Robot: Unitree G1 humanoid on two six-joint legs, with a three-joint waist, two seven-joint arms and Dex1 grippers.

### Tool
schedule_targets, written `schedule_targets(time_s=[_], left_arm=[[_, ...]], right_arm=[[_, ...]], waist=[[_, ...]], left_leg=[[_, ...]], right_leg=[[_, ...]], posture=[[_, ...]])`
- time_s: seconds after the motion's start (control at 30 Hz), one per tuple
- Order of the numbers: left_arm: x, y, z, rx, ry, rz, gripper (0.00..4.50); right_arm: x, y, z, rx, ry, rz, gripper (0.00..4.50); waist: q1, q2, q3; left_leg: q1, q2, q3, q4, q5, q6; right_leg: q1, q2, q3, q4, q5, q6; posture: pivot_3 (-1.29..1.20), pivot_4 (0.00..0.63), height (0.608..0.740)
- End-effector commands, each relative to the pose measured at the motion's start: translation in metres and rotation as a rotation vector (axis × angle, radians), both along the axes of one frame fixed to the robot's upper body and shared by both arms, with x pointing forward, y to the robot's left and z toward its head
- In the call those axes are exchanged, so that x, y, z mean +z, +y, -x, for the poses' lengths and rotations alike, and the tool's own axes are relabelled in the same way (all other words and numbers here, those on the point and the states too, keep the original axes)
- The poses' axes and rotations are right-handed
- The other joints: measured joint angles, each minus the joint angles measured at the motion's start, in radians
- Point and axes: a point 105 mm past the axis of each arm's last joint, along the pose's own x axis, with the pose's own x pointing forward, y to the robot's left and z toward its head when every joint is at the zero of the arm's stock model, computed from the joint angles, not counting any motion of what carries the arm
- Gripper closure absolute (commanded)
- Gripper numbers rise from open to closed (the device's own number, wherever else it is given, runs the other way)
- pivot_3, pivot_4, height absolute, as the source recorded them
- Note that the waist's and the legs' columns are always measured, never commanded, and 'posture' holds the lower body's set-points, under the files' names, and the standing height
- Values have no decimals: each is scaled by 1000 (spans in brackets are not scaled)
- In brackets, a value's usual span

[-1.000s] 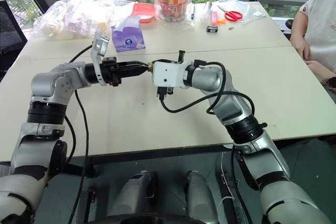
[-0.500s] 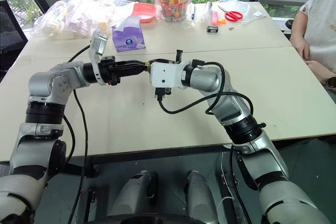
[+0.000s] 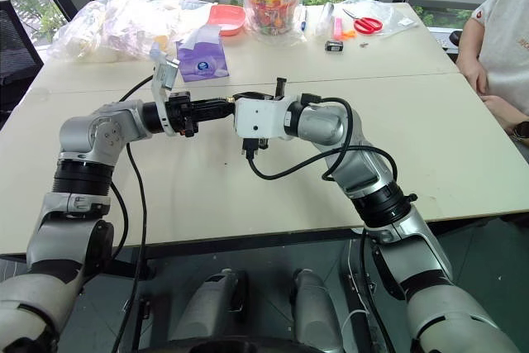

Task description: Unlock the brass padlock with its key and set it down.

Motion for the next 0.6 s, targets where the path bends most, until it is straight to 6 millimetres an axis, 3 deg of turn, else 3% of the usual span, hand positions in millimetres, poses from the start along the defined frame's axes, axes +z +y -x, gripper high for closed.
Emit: schedule_targets(time_s=[0.03, 0.17, 0.3, 0.43, 0.6], left_arm=[[16, -3, 0, -9, -73, -1, 4487], [20, 1, 0, 3, -75, 22, 4487], [23, 6, 2, 0, -87, 26, 4487], [24, 8, 5, -5, -98, 27, 4487], [25, 4, 12, -48, -128, 35, 4487]], right_arm=[[16, 6, 8, 36, -48, -33, 3804], [14, 2, 10, 39, -7, -50, 1942], [10, -13, 8, -27, 4, -43, 43], [22, -32, 20, -71, 172, -316, 43], [49, -42, 16, -136, 245, -576, 43]], waist=[[0, 0, 0], [0, 0, 0], [2, 0, 0], [3, 0, 0], [0, 0, 0]], left_leg=[[0, 0, 0, 0, 0, 0], [0, 0, 0, 0, 0, 0], [0, 0, 0, 0, 0, 0], [0, 0, 0, 0, 0, 0], [0, 1, 0, 0, 0, 0]], right_leg=[[0, 0, 0, 0, 0, 0], [0, 0, 0, 0, 0, 0], [0, 0, 0, 0, 0, 0], [0, 0, 0, 0, 0, 0], [0, -1, 0, 1, 0, -1]], posture=[[0, 150, 740], [0, 150, 740], [0, 150, 740], [0, 150, 740], [0, 150, 740]])
